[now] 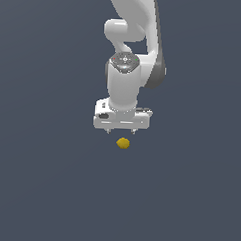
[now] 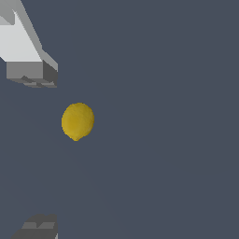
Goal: Pick up the object and move it to a goal position.
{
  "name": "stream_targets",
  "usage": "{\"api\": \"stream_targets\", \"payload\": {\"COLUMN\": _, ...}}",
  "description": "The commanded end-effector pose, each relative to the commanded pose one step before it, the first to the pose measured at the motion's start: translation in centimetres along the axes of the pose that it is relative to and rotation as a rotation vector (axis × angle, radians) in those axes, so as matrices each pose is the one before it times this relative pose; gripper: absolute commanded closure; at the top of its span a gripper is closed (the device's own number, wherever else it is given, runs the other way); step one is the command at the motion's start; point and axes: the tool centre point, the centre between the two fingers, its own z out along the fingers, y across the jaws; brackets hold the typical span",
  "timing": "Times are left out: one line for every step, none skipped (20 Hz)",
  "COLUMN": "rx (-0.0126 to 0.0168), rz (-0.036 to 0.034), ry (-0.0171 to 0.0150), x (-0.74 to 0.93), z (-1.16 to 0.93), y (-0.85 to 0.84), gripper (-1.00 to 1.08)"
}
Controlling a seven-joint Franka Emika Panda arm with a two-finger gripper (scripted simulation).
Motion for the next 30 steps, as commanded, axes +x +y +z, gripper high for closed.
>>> {"api": "stream_targets", "payload": {"rx": 0.00000, "rz": 0.00000, "ry": 0.00000, "x": 0.000, "z": 0.000, "y": 0.001, "gripper": -0.92}}
{"api": "stream_targets", "payload": {"rx": -0.00043, "rz": 0.00093, "ry": 0.00061, "x": 0.021, "z": -0.018, "y": 0.047, "gripper": -0.92}}
{"api": "stream_targets", "payload": {"rx": -0.00130, "rz": 0.00300, "ry": 0.00190, "x": 0.060, "z": -0.061, "y": 0.154, "gripper": -0.92}}
{"api": "stream_targets", "payload": {"rx": -0.00212, "rz": 0.00491, "ry": 0.00309, "x": 0.100, "z": -0.098, "y": 0.251, "gripper": -0.92}}
{"api": "stream_targets", "payload": {"rx": -0.00293, "rz": 0.00680, "ry": 0.00426, "x": 0.140, "z": -0.135, "y": 0.345, "gripper": -0.92}}
{"api": "stream_targets", "payload": {"rx": -0.00375, "rz": 0.00877, "ry": 0.00544, "x": 0.178, "z": -0.174, "y": 0.441, "gripper": -0.92}}
{"api": "stream_targets", "payload": {"rx": -0.00426, "rz": 0.01014, "ry": 0.00619, "x": 0.204, "z": -0.200, "y": 0.502, "gripper": -0.92}}
{"api": "stream_targets", "payload": {"rx": -0.00353, "rz": 0.00866, "ry": 0.00515, "x": 0.172, "z": -0.170, "y": 0.417, "gripper": -0.92}}
{"api": "stream_targets", "payload": {"rx": -0.00263, "rz": 0.00674, "ry": 0.00386, "x": 0.130, "z": -0.130, "y": 0.312, "gripper": -0.92}}
{"api": "stream_targets", "payload": {"rx": -0.00174, "rz": 0.00477, "ry": 0.00258, "x": 0.088, "z": -0.091, "y": 0.208, "gripper": -0.92}}
{"api": "stream_targets", "payload": {"rx": -0.00087, "rz": 0.00274, "ry": 0.00132, "x": 0.046, "z": -0.051, "y": 0.107, "gripper": -0.92}}
{"api": "stream_targets", "payload": {"rx": 0.00000, "rz": 0.00000, "ry": 0.00000, "x": 0.006, "z": -0.004, "y": -0.027, "gripper": -0.92}}
{"api": "stream_targets", "payload": {"rx": 0.00056, "rz": -0.00120, "ry": -0.00080, "x": -0.034, "z": 0.026, "y": -0.038, "gripper": -0.92}}
{"api": "stream_targets", "payload": {"rx": 0.00063, "rz": -0.00343, "ry": -0.00110, "x": -0.037, "z": 0.063, "y": -0.088, "gripper": -0.92}}
{"api": "stream_targets", "payload": {"rx": 0.00007, "rz": -0.00428, "ry": -0.00051, "x": -0.024, "z": 0.070, "y": -0.034, "gripper": -0.92}}
{"api": "stream_targets", "payload": {"rx": -0.00016, "rz": -0.00568, "ry": -0.00035, "x": -0.021, "z": 0.091, "y": -0.022, "gripper": -0.92}}
{"api": "stream_targets", "payload": {"rx": -0.00019, "rz": -0.00719, "ry": -0.00046, "x": -0.027, "z": 0.116, "y": -0.026, "gripper": -0.92}}
{"api": "stream_targets", "payload": {"rx": -0.00012, "rz": -0.00884, "ry": -0.00068, "x": -0.037, "z": 0.143, "y": -0.044, "gripper": -0.92}}
{"api": "stream_targets", "payload": {"rx": -0.00004, "rz": -0.01043, "ry": -0.00089, "x": -0.046, "z": 0.169, "y": -0.062, "gripper": -0.92}}
{"api": "stream_targets", "payload": {"rx": 0.00002, "rz": -0.01201, "ry": -0.00107, "x": -0.054, "z": 0.194, "y": -0.076, "gripper": -0.92}}
{"api": "stream_targets", "payload": {"rx": 0.00008, "rz": -0.01355, "ry": -0.00122, "x": -0.061, "z": 0.219, "y": -0.087, "gripper": -0.92}}
{"api": "stream_targets", "payload": {"rx": 0.00012, "rz": -0.01507, "ry": -0.00135, "x": -0.067, "z": 0.243, "y": -0.099, "gripper": -0.92}}
{"api": "stream_targets", "payload": {"rx": 0.00016, "rz": -0.01658, "ry": -0.00144, "x": -0.072, "z": 0.266, "y": -0.107, "gripper": -0.92}}
{"api": "stream_targets", "payload": {"rx": 0.00021, "rz": -0.01813, "ry": -0.00153, "x": -0.077, "z": 0.290, "y": -0.118, "gripper": -0.92}}
{"api": "stream_targets", "payload": {"rx": 0.00029, "rz": -0.01962, "ry": -0.00163, "x": -0.082, "z": 0.312, "y": -0.129, "gripper": -0.92}}
{"api": "stream_targets", "payload": {"rx": 0.00041, "rz": -0.02121, "ry": -0.00175, "x": -0.087, "z": 0.337, "y": -0.144, "gripper": -0.92}}
{"api": "stream_targets", "payload": {"rx": 0.00054, "rz": -0.02280, "ry": -0.00186, "x": -0.092, "z": 0.360, "y": -0.159, "gripper": -0.92}}
{"api": "stream_targets", "payload": {"rx": 0.00068, "rz": -0.02438, "ry": -0.00194, "x": -0.096, "z": 0.384, "y": -0.174, "gripper": -0.92}}
{"api": "stream_targets", "payload": {"rx": 0.00084, "rz": -0.02599, "ry": -0.00202, "x": -0.100, "z": 0.407, "y": -0.190, "gripper": -0.92}}
{"api": "stream_targets", "payload": {"rx": 0.00102, "rz": -0.02760, "ry": -0.00208, "x": -0.103, "z": 0.430, "y": -0.206, "gripper": -0.92}}
